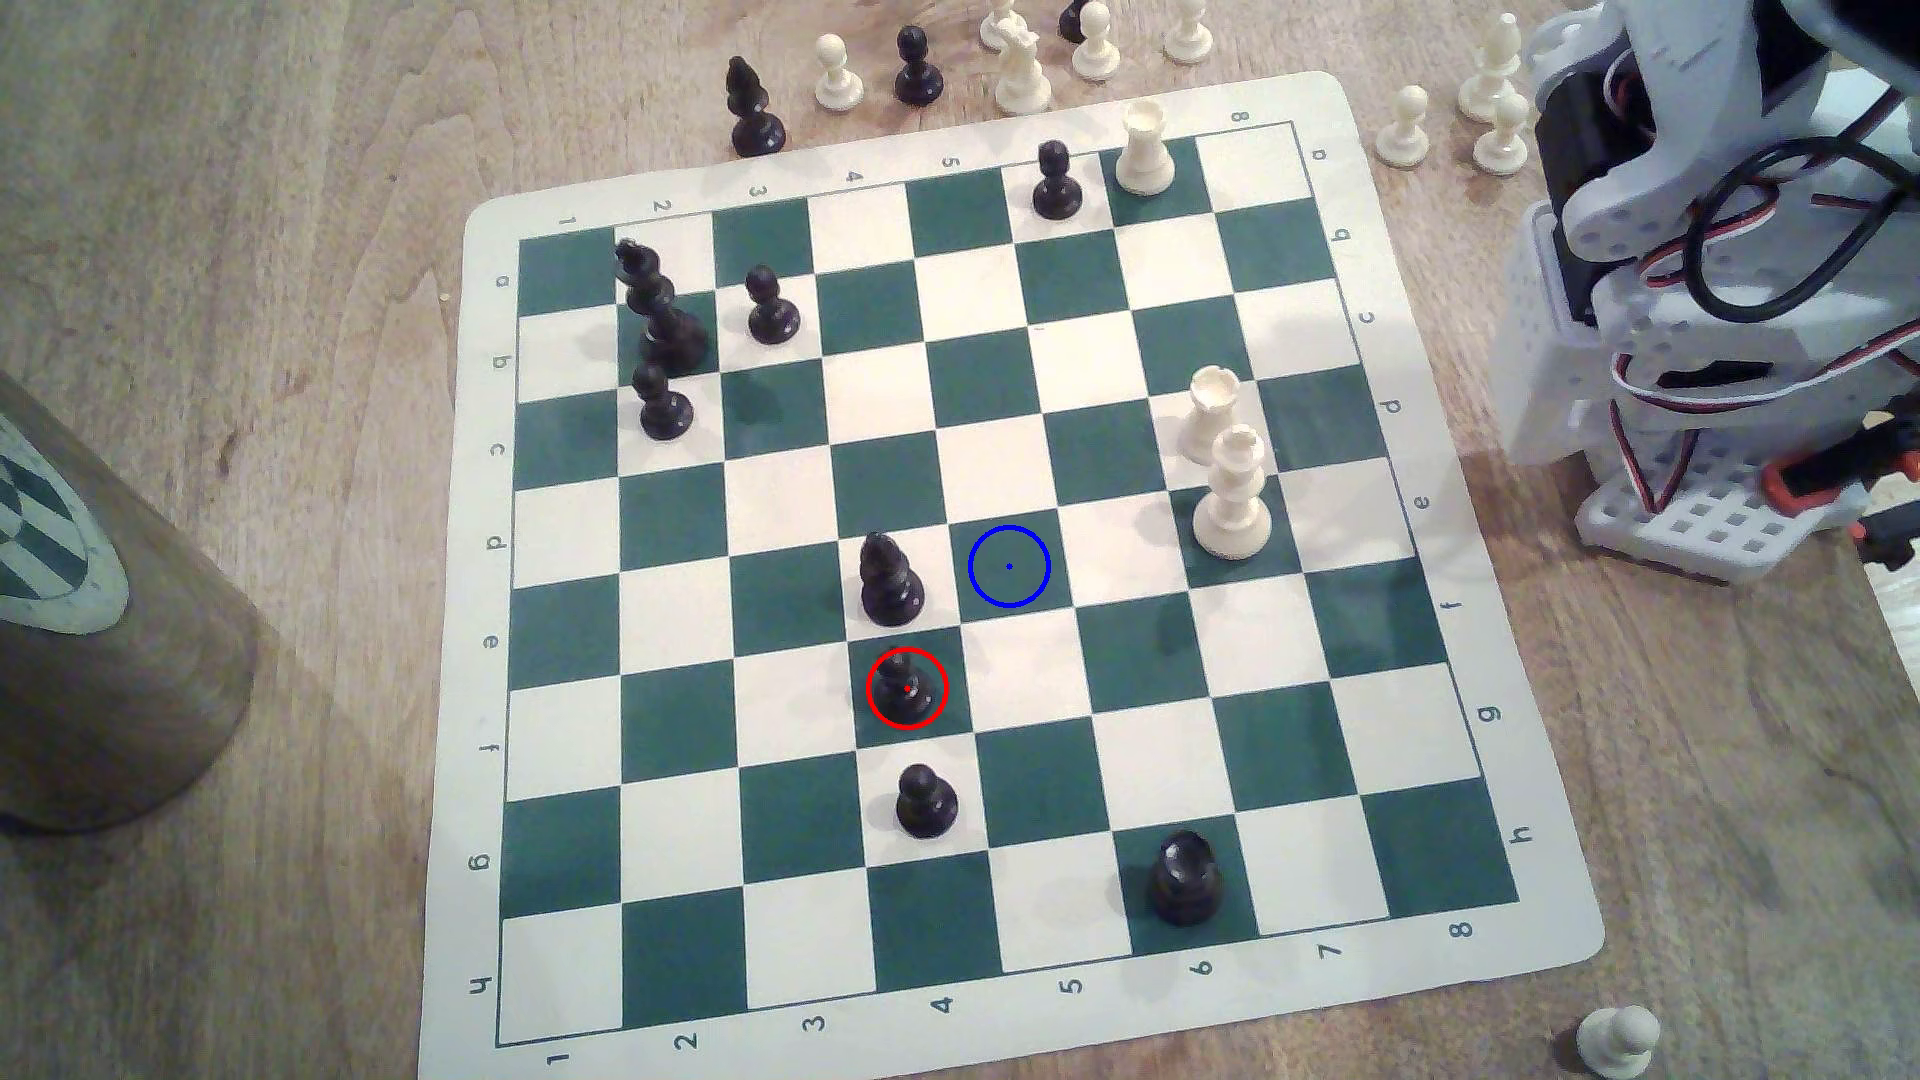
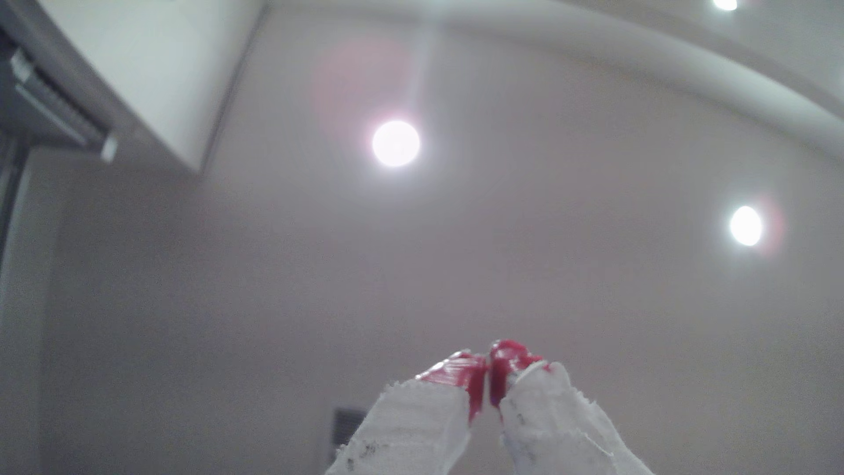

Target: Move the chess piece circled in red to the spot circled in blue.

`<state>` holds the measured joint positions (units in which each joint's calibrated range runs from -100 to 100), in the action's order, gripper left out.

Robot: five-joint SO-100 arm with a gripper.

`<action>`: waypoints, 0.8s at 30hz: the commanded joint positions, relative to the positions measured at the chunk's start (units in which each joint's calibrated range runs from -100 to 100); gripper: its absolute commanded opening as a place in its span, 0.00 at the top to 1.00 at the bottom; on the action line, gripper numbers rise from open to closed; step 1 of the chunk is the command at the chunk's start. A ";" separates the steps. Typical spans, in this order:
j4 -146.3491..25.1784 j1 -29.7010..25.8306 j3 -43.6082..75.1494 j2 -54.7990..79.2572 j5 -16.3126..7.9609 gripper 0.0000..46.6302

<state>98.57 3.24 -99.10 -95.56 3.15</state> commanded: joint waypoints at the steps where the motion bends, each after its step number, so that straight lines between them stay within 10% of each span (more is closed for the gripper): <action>1: -10.61 -5.87 1.27 -0.20 0.05 1.00; 24: -76.04 -5.87 24.12 -0.11 -0.29 1.00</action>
<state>29.40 -2.29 -80.66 -95.48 3.00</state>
